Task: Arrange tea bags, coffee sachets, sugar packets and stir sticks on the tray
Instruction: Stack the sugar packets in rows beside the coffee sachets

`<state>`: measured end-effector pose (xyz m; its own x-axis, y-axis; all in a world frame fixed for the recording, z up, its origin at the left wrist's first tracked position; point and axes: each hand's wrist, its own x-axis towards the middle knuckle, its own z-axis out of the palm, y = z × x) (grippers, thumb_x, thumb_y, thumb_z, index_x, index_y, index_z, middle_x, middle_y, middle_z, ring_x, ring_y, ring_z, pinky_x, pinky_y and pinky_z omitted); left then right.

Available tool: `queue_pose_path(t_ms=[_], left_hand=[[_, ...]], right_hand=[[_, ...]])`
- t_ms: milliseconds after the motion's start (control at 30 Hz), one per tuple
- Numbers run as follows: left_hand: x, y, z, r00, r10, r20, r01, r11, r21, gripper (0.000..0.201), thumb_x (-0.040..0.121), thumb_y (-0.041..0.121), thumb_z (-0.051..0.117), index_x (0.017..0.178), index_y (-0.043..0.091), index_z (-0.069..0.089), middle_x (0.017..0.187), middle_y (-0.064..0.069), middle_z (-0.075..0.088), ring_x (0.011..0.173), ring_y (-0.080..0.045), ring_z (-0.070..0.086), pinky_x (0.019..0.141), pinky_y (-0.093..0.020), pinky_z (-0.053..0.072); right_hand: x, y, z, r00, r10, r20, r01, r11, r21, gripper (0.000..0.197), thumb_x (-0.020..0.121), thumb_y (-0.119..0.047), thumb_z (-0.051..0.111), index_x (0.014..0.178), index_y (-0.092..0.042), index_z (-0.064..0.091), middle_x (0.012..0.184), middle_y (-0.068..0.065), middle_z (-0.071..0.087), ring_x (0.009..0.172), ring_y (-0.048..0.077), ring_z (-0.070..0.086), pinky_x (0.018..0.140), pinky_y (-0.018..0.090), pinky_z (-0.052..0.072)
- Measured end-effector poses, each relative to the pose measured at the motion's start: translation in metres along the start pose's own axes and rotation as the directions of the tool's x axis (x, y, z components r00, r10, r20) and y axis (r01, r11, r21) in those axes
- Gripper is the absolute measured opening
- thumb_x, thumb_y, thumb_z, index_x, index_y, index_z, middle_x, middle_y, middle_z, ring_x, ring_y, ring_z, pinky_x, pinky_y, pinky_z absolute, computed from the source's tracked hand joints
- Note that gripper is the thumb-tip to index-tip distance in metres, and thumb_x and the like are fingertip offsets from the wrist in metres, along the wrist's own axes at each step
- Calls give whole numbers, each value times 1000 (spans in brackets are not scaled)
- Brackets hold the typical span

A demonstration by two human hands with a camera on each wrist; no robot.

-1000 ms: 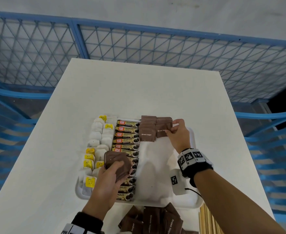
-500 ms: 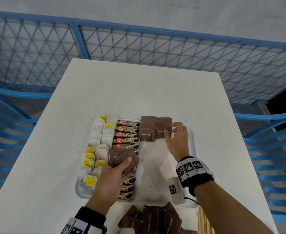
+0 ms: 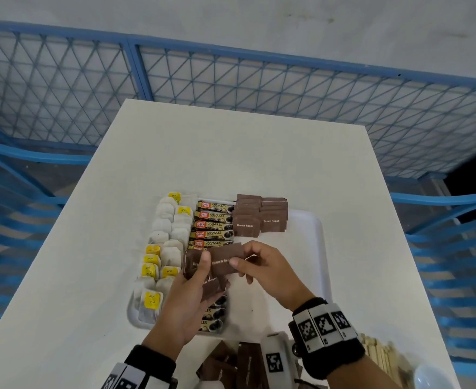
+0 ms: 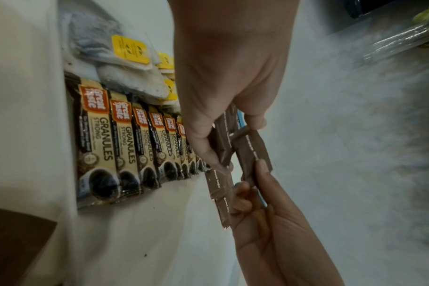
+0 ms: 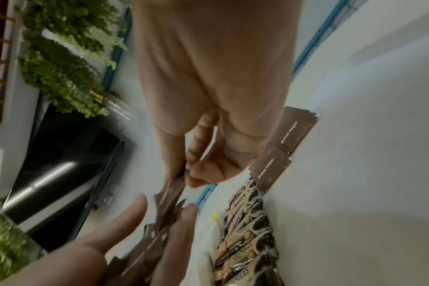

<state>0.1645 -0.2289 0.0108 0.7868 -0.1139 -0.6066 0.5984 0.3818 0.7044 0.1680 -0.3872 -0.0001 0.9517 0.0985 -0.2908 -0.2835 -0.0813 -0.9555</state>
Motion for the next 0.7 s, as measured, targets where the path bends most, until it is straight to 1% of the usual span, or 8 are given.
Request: queue_pose_path(t_ms=[67,200,267,367,467,533,600,700], left_hand=[[0,0,-2,1000,-7,3,7,1000,13,25,88,26,57,107,9,63,94,-13,73,79,-20,71,65,-30,58],[-2,0,-2,1000,7,13,-8,997,82,19,84,3,62,102,9,65,83,-9,74,70,-18,69,63,-27,55],[-3,-2,0,1000,16,7,-16,995,101,19,84,1,62,100,9,65,79,-7,73,69,-17,69,62,-28,54],[-3,-4,1,1000,13,0,-13,994,110,16,86,3,60,101,8,65,80,-10,73,67,-16,69,64,-30,51],[-2,-4,0,1000,-12,-8,12,997,78,11,89,4,56,95,4,65,74,-9,71,64,-15,69,69,-33,53],[-2,-2,-2,999,-36,-5,36,997,67,12,91,5,54,88,6,66,71,-7,71,63,-15,69,77,-38,51],[-2,1,-4,998,-57,7,57,996,68,14,91,4,52,89,6,66,73,-8,73,65,-16,70,83,-40,50],[-1,3,-7,996,-89,20,87,994,61,18,91,0,48,96,3,65,84,-13,73,74,-19,71,84,-40,51]], right_hand=[[-2,-1,-2,1000,14,-13,-13,996,85,3,86,-8,64,84,-9,61,69,0,62,60,12,56,54,21,46],[-7,2,-8,999,46,-7,-45,991,125,4,86,-2,61,90,-3,62,70,3,64,61,12,60,58,21,49],[-9,3,-12,998,67,-7,-65,990,128,5,86,-1,62,89,-5,63,70,2,65,62,12,61,60,20,50],[-8,5,-19,996,80,-29,-78,995,69,7,85,-3,63,85,-9,64,70,0,65,62,9,61,61,19,50],[0,12,-34,988,82,-132,-85,996,-19,9,85,-4,64,82,-13,64,71,-1,64,62,9,56,60,16,47],[10,20,-49,965,88,-248,-103,994,-46,3,85,-4,63,86,-7,63,73,1,63,64,12,52,59,16,45],[20,29,-66,932,94,-349,-129,988,-79,1,85,-6,64,86,-6,62,76,4,62,64,13,50,62,20,43],[35,37,-85,902,102,-419,-186,968,-167,6,85,-10,65,80,-13,62,77,1,64,63,8,51,63,19,40]])
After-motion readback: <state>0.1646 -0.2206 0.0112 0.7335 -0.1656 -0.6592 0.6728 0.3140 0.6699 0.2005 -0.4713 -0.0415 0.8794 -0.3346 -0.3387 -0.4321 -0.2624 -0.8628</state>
